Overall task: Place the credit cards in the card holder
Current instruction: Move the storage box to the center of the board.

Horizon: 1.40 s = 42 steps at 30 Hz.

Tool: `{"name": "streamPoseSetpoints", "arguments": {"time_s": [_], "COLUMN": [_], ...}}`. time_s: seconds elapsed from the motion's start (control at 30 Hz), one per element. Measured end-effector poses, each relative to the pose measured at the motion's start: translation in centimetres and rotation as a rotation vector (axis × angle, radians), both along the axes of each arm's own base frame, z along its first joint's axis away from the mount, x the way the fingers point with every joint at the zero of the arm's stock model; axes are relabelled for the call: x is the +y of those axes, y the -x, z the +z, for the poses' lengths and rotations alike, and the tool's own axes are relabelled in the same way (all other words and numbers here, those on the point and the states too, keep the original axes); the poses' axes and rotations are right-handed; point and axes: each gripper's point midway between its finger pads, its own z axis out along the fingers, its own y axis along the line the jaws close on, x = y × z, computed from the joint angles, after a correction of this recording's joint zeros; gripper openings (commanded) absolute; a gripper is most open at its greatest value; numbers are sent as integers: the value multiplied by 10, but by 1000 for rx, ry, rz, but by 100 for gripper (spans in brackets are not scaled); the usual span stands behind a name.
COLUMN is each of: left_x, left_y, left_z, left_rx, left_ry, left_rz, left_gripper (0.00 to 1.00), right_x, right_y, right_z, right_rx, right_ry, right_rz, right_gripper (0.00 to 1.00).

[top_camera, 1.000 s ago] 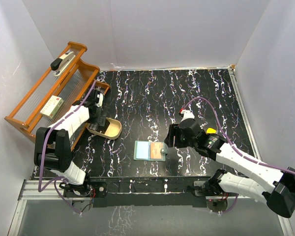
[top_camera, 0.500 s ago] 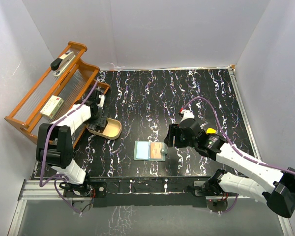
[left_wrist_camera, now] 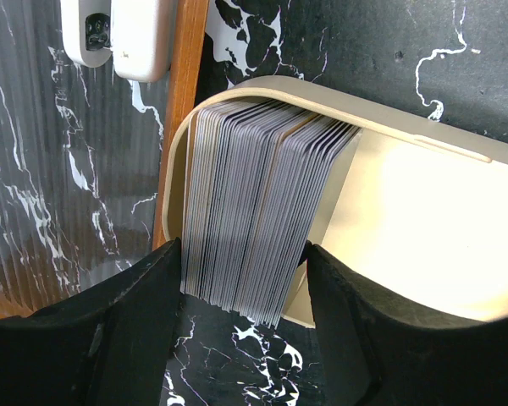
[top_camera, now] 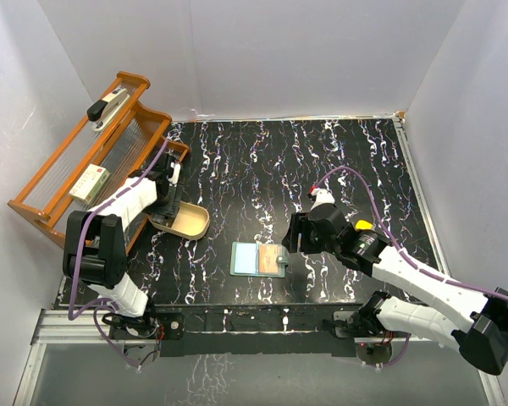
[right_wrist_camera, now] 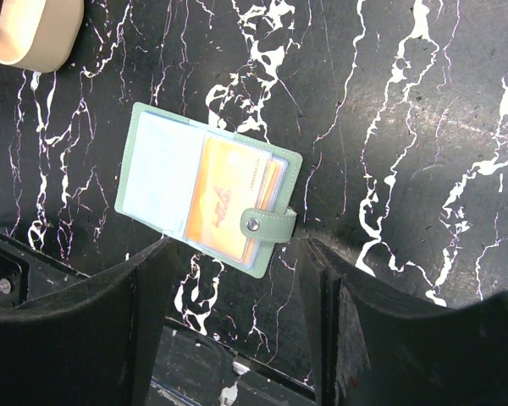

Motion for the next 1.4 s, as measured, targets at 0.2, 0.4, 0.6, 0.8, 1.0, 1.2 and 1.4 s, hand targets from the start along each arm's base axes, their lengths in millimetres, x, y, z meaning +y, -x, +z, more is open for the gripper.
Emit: {"name": "streamPoseSetpoints", "arguments": {"time_s": [0.2, 0.4, 0.6, 0.8, 1.0, 1.2, 1.4], "left_x": [2, 10, 15, 18, 21, 23, 24], "left_y": [0, -1, -1, -1, -1, -1, -4], "left_z": [2, 4, 5, 6, 8, 9, 15], "left_rx": [-8, -16, -17, -19, -18, -16, -26], "left_ry": [-21, -66, -92, -108, -130, -140, -148], "left_rz": [10, 29, 40, 55, 67, 73, 80], "left_gripper": [39, 31, 52, 57, 58, 57, 56], "right_x": [0, 0, 1, 1, 1, 1, 1], "right_y": [0, 0, 1, 1, 1, 1, 1], "right_z": [0, 0, 0, 2, 3, 3, 3], "right_rx": [1, 2, 3, -1, -4, -4, -4], "right_ry": [-1, -3, -4, -10, -12, -12, -12], "right_rz": [-1, 1, 2, 3, 3, 3, 3], "right_gripper": [58, 58, 58, 58, 59, 59, 59]}}
